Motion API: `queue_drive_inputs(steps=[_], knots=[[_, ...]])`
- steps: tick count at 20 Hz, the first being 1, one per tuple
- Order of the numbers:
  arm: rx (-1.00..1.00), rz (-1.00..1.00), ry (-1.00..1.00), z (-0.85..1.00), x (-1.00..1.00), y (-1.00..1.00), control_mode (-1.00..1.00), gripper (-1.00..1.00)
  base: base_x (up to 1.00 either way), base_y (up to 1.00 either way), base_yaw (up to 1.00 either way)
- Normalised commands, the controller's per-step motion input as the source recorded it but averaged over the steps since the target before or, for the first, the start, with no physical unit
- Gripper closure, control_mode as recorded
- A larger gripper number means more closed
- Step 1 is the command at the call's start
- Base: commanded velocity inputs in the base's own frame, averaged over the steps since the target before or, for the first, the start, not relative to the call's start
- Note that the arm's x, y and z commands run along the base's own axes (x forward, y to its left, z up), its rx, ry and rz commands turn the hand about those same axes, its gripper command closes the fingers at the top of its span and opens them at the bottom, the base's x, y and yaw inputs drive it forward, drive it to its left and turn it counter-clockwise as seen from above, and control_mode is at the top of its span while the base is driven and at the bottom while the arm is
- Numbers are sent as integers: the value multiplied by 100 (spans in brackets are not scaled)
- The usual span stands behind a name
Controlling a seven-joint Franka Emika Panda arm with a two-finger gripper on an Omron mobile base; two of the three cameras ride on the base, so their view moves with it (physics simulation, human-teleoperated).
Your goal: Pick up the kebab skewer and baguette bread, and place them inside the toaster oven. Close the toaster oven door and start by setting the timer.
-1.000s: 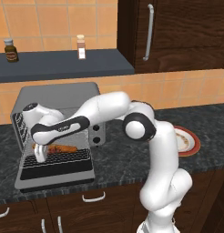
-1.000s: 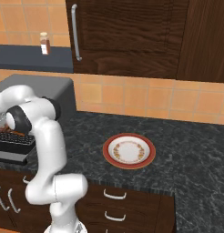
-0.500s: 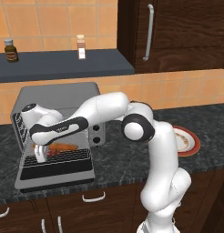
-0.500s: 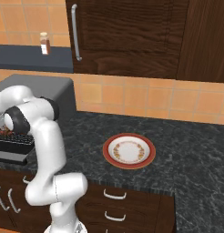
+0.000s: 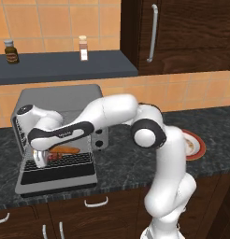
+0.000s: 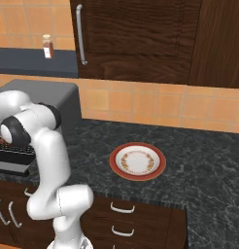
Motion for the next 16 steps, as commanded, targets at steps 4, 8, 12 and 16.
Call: queue_drive_inputs(steps=[4, 8, 12, 16], knots=[[10, 0, -11, 24, -64, 0, -100, -100, 0, 0, 0], [14, -12, -3, 5, -94, -16, -100, -100, 0, 0, 0], [13, -51, -6, 0, -86, -12, -100, -100, 0, 0, 0], [12, -53, 0, 0, -75, -49, -100, -100, 0, 0, 0]])
